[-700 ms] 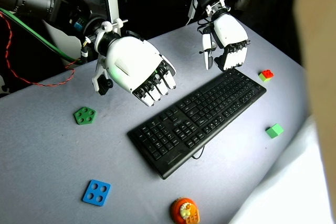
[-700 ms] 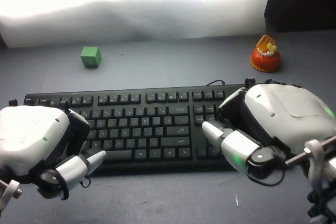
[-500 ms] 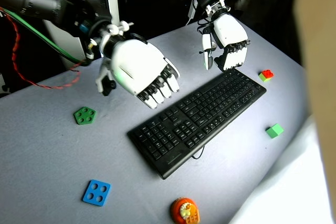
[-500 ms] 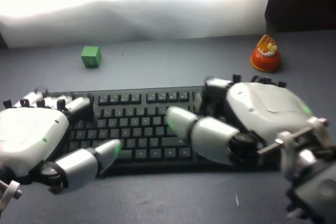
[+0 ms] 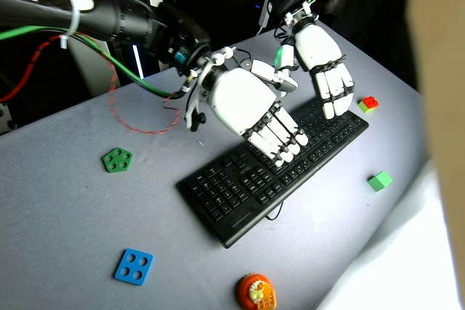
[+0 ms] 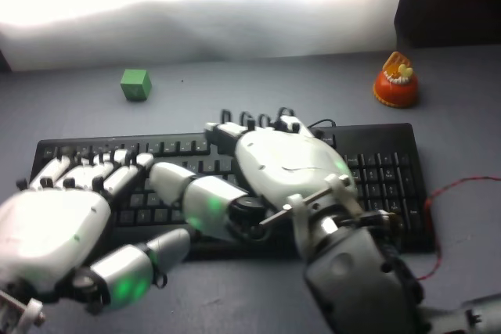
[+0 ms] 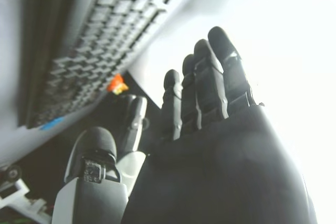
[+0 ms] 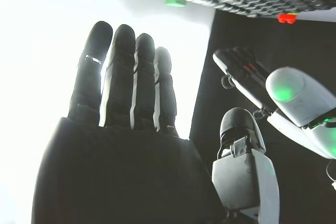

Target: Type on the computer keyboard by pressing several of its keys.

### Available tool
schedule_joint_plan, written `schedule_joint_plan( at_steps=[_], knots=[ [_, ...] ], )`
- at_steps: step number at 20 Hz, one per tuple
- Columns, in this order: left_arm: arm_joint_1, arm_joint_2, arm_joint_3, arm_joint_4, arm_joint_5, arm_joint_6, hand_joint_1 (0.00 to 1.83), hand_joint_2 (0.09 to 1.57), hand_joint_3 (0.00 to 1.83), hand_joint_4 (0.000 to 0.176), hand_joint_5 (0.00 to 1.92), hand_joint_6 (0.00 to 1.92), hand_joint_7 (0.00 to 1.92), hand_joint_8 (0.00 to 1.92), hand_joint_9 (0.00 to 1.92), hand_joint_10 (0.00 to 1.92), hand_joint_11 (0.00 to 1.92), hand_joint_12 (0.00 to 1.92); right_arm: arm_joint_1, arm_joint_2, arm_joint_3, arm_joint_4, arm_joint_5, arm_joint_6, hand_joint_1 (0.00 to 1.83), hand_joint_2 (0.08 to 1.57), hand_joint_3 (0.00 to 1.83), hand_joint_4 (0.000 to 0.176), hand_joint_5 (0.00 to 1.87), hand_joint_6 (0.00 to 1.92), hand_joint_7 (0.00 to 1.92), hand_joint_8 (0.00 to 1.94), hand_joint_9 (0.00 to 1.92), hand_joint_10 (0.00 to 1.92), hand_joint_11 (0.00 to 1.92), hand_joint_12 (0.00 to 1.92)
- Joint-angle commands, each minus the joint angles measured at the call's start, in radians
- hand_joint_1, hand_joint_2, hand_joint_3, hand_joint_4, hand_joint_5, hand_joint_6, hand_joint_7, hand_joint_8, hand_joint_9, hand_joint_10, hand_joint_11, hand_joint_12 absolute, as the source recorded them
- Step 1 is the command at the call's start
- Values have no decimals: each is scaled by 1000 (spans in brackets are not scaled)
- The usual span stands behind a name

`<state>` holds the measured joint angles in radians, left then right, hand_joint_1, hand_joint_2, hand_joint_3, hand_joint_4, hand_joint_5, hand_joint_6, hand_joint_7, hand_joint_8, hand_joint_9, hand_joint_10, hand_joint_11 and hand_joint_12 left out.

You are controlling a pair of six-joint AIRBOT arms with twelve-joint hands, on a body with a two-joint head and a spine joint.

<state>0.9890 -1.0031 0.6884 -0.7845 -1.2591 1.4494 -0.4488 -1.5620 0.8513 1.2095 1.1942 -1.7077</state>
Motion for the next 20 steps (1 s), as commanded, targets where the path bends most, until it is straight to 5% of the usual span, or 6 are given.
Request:
schedule_joint_plan(
  at_steps=[1, 9, 17, 20],
  knots=[
    [7, -13, 11, 45, -156, -17, 0, 1232, 3, 45, 135, 0, 136, 0, 171, 0, 0, 636, 11, -12, 8, -94, 50, -4, 0, 1112, 0, 0, 367, 15, 407, 2, 379, 9, 0, 929],
    [61, -110, 52, 56, -211, -77, 32, 1230, 1, 46, 170, 12, 162, 4, 180, 6, 0, 582, -51, -143, 149, -104, 78, -42, 0, 1118, 1, 0, 392, 14, 441, 8, 425, 16, 0, 1114],
    [91, -158, 100, 110, -250, -100, 2, 1235, 0, 39, 280, 24, 250, 11, 230, 7, 0, 576, -91, -172, 193, -123, 92, -88, 0, 1117, 0, 0, 450, 24, 665, 65, 618, 91, 0, 1317],
    [100, -181, 115, 117, -264, -100, 27, 1237, 1, 0, 655, 39, 385, 4, 285, 6, 0, 579, -94, -187, 205, -124, 95, -89, 0, 1125, 0, 0, 851, 128, 784, 51, 418, 641, 0, 1463]
  ],
)
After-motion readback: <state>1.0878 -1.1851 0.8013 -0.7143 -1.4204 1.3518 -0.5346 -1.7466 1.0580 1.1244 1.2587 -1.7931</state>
